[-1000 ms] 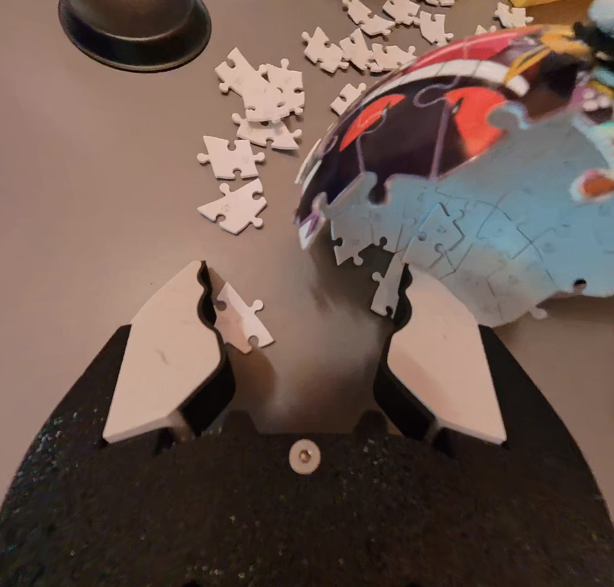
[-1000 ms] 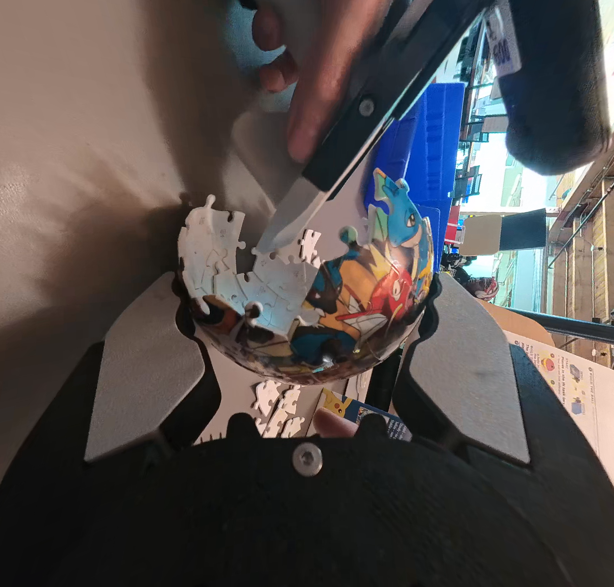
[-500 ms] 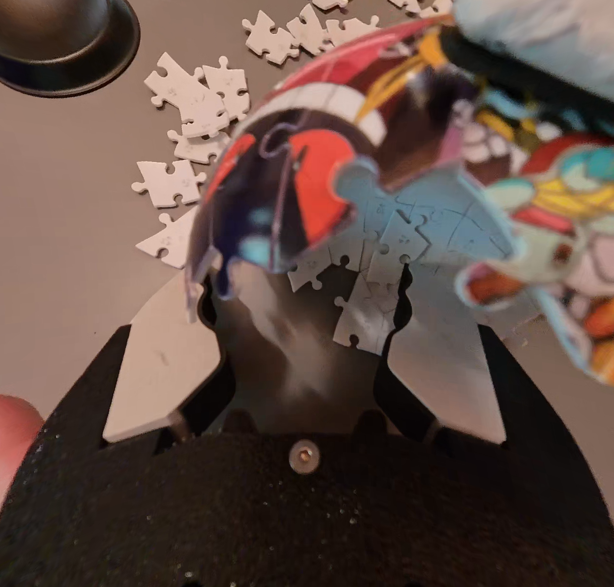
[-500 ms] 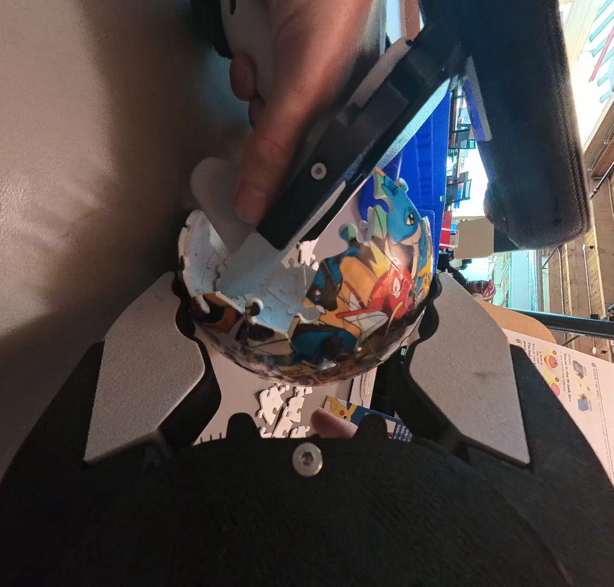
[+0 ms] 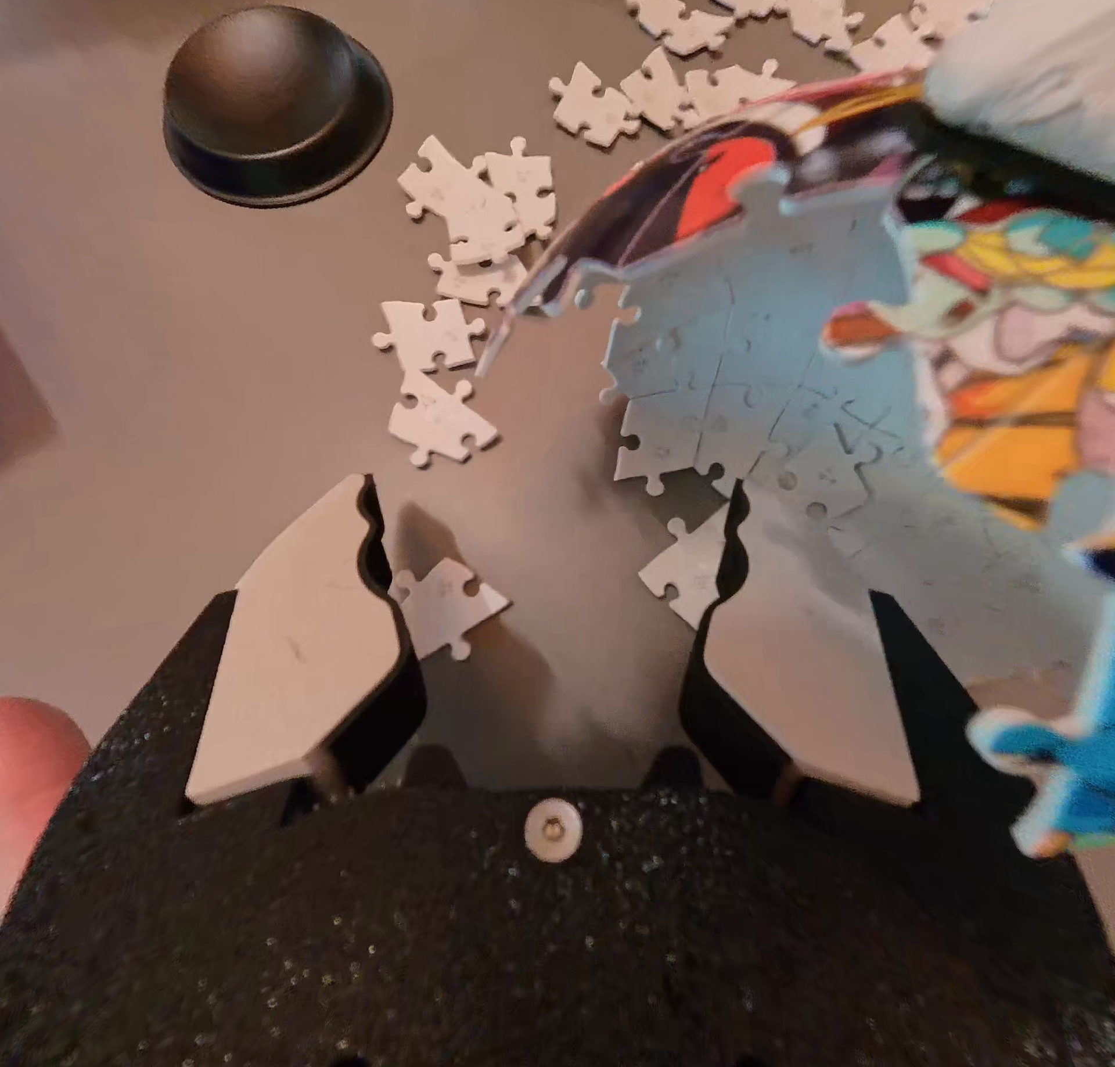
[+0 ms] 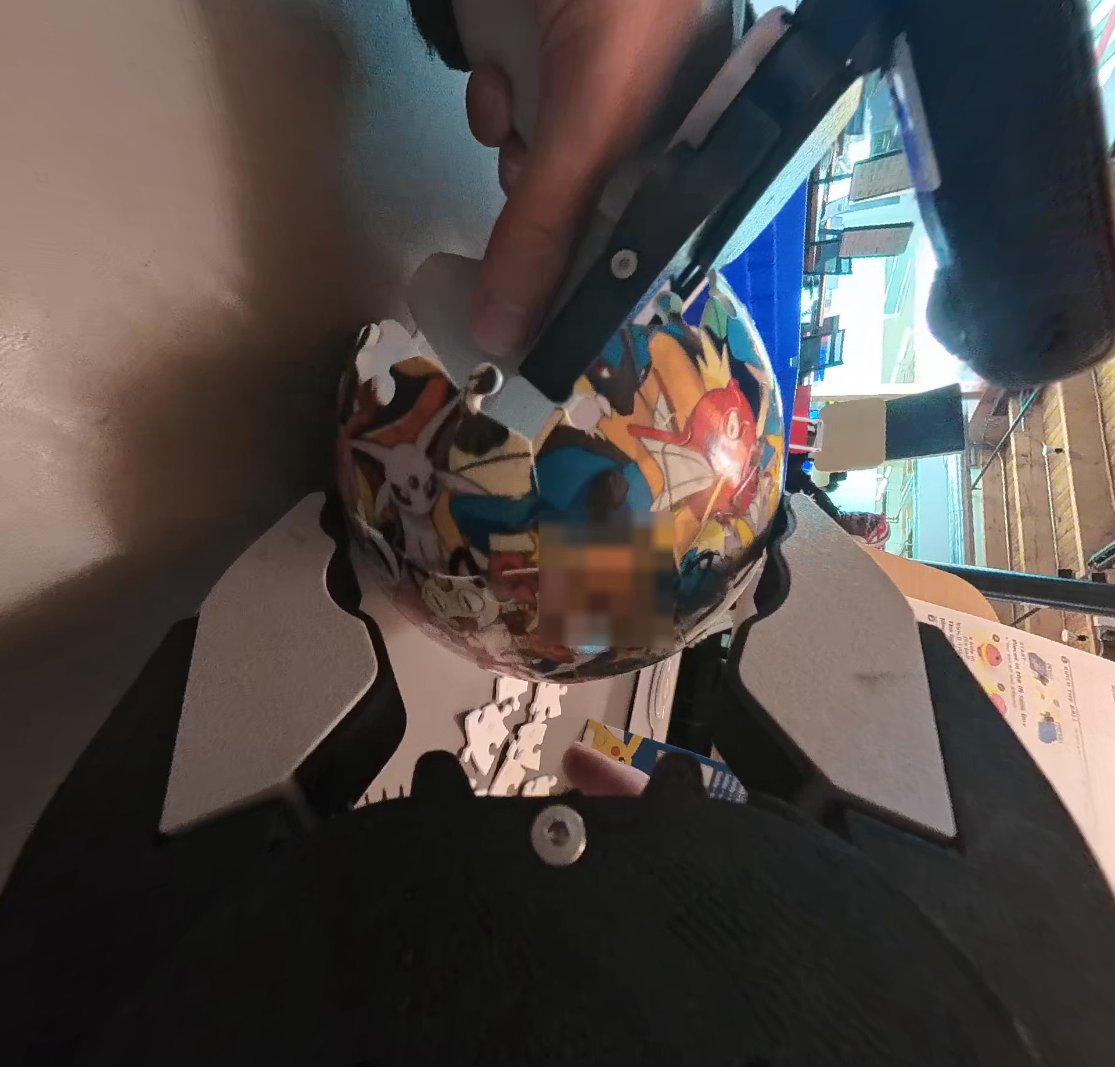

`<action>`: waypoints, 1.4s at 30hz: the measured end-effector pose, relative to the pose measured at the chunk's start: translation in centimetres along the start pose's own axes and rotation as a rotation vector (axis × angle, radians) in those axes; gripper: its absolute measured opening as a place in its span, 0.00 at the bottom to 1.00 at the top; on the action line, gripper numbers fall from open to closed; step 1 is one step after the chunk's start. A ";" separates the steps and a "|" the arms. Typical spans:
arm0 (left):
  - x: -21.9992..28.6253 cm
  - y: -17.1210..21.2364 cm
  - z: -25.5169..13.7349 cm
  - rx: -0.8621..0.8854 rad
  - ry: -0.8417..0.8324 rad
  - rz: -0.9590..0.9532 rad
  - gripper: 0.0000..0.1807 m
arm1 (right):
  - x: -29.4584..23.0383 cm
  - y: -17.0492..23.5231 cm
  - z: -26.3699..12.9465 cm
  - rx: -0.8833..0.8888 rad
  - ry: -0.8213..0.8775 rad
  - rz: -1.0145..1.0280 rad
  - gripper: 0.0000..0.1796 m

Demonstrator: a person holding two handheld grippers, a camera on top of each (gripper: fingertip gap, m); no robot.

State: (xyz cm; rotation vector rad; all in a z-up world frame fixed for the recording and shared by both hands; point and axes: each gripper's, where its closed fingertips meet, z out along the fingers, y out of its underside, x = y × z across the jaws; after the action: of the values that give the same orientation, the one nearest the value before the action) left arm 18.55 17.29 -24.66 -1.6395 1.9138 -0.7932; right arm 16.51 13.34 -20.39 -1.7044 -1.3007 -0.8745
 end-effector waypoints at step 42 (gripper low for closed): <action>-1.0 0.2 -0.4 -0.029 -0.018 0.167 0.58 | 0.2 -0.1 0.1 0.021 0.028 -0.001 0.71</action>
State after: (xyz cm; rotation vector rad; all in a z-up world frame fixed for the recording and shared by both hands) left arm 18.27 18.37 -24.49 -1.4753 2.0267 -0.6844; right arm 16.49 13.51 -20.28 -1.6692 -1.2878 -0.8797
